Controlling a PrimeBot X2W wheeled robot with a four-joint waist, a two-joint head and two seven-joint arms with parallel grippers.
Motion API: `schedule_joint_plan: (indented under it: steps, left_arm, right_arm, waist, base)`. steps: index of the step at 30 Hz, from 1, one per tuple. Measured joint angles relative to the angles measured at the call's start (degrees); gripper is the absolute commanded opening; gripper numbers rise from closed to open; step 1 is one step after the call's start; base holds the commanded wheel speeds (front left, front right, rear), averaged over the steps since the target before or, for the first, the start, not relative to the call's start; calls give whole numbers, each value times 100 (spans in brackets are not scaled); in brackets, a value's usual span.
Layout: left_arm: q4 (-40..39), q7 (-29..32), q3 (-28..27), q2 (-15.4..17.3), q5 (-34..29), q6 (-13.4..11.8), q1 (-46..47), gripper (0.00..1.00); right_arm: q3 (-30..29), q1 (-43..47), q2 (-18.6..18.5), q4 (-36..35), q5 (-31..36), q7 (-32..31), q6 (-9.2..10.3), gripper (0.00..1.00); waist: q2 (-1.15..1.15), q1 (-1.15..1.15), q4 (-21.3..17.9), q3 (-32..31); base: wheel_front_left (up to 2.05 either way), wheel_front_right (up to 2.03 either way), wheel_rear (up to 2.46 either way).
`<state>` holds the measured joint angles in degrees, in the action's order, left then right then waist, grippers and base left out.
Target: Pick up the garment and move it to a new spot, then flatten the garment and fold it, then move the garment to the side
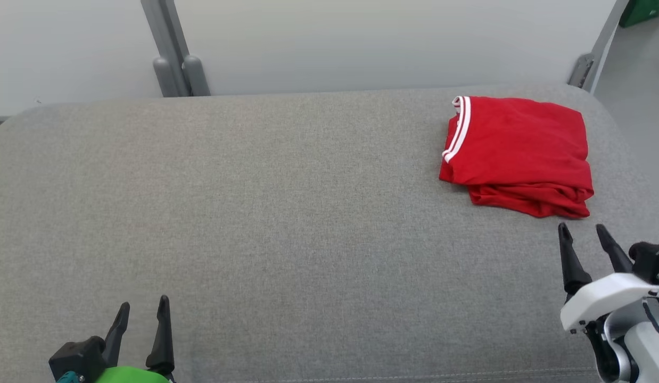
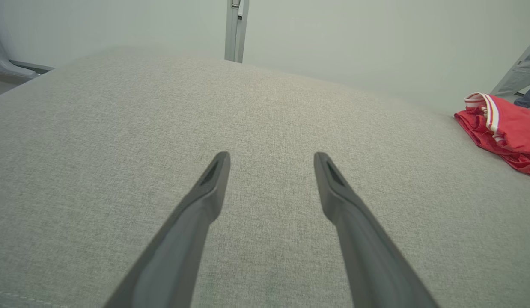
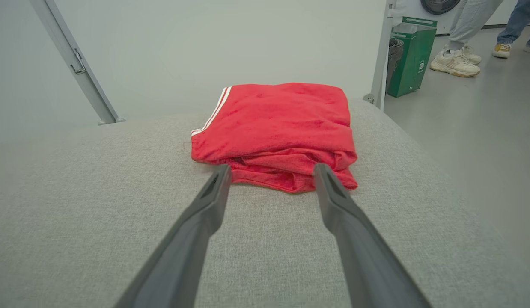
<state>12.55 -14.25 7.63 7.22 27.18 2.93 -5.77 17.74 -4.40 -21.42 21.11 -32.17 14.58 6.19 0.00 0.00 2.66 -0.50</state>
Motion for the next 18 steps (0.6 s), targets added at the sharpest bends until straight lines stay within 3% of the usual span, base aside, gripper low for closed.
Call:
schedule_joint_plan:
  steps: [18]
  left_arm:
    - [-348,-1,-144,14,-316,-43,-258,100]
  right_arm:
    - [-509,815,356,-775,617,0,57,100]
  waist:
    - [0,0,45,-434]
  base:
    - [0,0,0]
